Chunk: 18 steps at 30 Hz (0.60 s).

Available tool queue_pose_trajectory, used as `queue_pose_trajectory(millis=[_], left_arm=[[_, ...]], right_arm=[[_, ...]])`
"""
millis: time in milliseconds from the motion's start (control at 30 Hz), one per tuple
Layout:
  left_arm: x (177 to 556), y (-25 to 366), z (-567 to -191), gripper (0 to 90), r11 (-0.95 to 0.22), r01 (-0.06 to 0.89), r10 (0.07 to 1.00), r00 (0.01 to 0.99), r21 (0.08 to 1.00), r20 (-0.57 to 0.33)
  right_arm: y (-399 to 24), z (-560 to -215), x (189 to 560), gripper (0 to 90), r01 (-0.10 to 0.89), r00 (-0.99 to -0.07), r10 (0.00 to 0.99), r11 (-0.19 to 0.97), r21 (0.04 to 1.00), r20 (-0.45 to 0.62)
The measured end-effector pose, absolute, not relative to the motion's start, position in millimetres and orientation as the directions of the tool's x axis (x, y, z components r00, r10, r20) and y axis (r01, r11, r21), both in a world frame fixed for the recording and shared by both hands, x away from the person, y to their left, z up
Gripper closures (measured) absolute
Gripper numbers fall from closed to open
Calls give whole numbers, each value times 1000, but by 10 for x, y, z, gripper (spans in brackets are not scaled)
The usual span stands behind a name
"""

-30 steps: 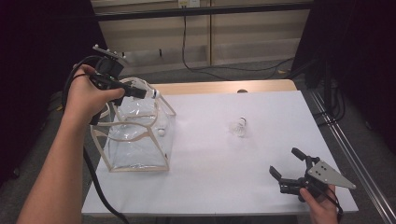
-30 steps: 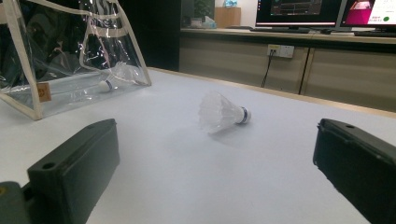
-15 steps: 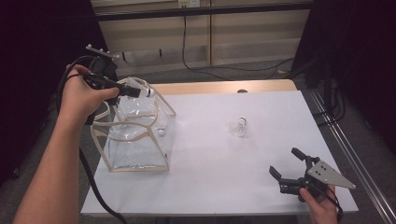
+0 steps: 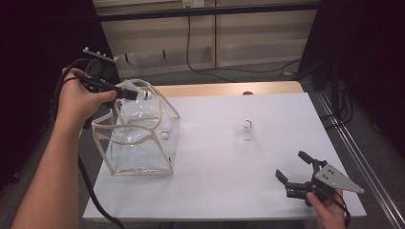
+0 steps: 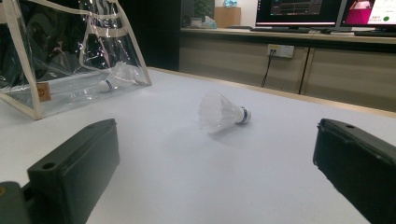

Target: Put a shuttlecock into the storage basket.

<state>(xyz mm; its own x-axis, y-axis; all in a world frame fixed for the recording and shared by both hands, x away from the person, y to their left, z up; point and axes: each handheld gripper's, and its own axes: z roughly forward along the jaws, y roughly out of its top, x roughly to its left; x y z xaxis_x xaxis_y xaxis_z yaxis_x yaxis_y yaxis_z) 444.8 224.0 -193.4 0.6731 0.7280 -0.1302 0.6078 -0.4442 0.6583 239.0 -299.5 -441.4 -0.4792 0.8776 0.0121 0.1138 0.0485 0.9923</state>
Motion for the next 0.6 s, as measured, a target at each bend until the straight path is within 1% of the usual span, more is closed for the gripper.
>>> queue_pose_trajectory(millis=[267, 467, 600], left_arm=[[4476, 2277, -1988, 900, -425, 618, 747, 653, 662, -129], [4496, 2281, -2025, 900, -434, 620, 755, 646, 653, -113], [4512, 2281, -2051, 900, -432, 625, 754, 646, 651, -120]], right_arm=[[-2996, -4412, 2389, 2, 113, -483, 876, 53, 992, 9], [-2996, -4413, 2390, 2, 112, -479, 878, 47, 993, 12], [-2996, -4413, 2391, 2, 114, -483, 875, 53, 992, 9]])
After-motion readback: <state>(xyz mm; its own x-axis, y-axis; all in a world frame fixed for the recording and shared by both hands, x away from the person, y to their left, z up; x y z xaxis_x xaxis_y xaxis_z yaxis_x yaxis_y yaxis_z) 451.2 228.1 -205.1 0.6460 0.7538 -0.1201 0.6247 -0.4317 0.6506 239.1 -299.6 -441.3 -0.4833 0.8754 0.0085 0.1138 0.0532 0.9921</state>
